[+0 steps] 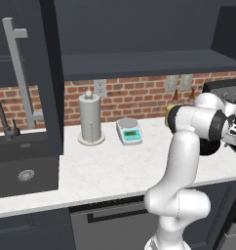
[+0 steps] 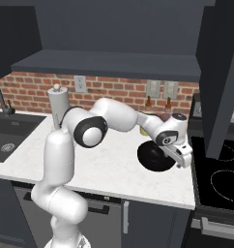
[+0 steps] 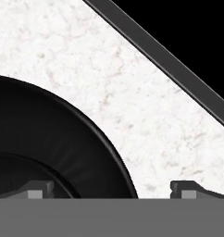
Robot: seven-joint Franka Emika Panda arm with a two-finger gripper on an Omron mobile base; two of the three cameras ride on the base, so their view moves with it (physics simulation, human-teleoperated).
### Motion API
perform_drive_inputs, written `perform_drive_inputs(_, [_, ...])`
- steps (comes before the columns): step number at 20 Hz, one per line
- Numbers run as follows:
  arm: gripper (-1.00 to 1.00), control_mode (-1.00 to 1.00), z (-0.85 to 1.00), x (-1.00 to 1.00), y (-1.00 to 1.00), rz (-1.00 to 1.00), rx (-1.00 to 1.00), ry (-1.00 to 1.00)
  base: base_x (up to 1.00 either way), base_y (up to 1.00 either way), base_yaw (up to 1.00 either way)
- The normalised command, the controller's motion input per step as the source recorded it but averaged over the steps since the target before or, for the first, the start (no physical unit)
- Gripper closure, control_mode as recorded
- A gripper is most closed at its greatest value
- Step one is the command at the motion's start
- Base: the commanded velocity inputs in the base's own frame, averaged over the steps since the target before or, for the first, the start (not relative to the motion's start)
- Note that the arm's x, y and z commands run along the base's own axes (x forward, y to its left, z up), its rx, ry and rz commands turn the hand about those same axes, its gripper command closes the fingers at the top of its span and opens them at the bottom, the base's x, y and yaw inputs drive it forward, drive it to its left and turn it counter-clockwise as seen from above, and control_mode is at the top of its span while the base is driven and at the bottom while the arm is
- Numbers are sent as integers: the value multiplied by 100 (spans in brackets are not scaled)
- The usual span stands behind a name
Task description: Pick up the bowls on the counter and stack them on top of one another in the open cabinet. Place the smaller bowl on top of the larger bowl.
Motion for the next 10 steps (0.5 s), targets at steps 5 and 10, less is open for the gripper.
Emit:
perform_drive_inputs(5, [-100, -100, 0, 0, -15, 0, 0, 0, 0, 0, 0])
perform_drive_inputs(10, [-100, -100, -4, 0, -2, 0, 0, 0, 0, 0, 0])
